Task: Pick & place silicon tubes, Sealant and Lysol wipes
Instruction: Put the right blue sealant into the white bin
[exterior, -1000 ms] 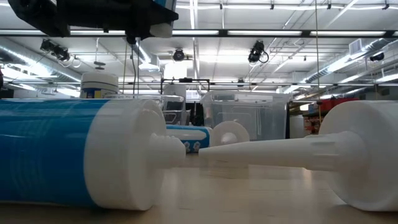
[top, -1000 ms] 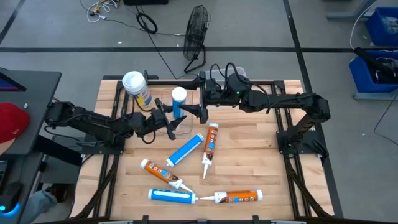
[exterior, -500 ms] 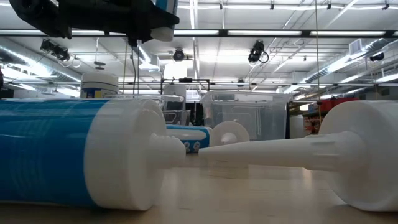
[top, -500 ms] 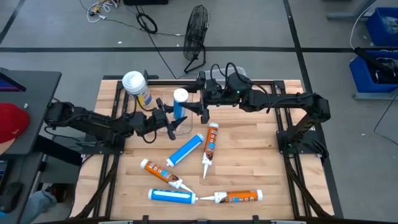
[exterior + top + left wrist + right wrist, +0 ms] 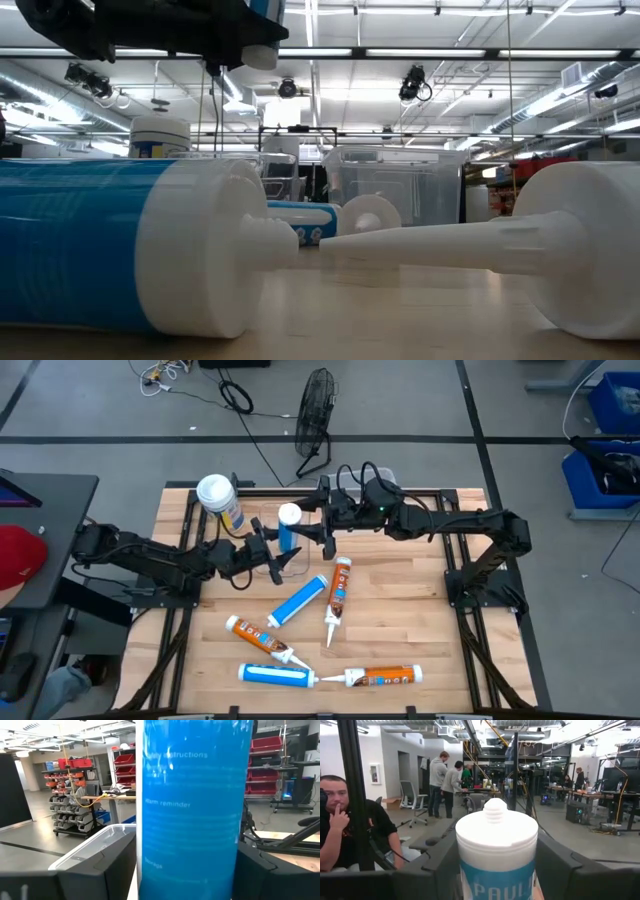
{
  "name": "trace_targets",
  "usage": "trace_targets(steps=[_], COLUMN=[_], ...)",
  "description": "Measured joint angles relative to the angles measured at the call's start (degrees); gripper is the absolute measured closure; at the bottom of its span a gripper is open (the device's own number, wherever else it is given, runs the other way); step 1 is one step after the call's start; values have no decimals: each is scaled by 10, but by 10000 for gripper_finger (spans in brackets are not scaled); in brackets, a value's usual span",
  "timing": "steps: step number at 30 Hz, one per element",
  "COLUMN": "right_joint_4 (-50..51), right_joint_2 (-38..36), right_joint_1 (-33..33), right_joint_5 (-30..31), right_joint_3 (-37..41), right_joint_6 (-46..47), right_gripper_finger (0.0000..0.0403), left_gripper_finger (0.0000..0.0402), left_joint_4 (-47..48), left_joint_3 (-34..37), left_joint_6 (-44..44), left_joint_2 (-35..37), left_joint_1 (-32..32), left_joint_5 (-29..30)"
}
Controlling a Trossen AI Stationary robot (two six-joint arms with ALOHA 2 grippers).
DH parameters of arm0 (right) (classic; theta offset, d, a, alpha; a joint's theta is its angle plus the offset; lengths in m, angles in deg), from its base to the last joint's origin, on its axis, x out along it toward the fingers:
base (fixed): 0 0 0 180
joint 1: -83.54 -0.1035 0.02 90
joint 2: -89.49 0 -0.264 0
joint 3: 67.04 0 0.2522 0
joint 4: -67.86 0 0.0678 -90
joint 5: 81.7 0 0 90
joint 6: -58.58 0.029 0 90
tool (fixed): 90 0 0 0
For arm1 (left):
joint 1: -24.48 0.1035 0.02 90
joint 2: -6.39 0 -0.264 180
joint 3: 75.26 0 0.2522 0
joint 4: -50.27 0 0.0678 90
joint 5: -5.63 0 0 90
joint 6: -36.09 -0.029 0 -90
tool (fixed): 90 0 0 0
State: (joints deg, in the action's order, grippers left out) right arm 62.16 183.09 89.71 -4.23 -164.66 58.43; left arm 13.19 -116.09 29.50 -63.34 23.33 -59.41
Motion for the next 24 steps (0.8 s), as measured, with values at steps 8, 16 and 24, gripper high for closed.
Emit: trace_targets(steps=[8,16,24], right_joint_4=[11,60,79], right_joint_2=[-2,-11,-26], right_joint_1=[3,7,24], right_joint_5=[14,49,81], right_joint_3=[0,0,0], right_joint_6=[4,2,-2], right_gripper_finger=[193,193,193], left_gripper_finger=[136,133,115], left_joint_4=[0,0,0], left_joint_3=[0,0,0], left_joint_6=[0,-4,-4], left_joint_2=[0,0,1], left_joint_1=[0,0,0], left_joint_5=[3,18,38])
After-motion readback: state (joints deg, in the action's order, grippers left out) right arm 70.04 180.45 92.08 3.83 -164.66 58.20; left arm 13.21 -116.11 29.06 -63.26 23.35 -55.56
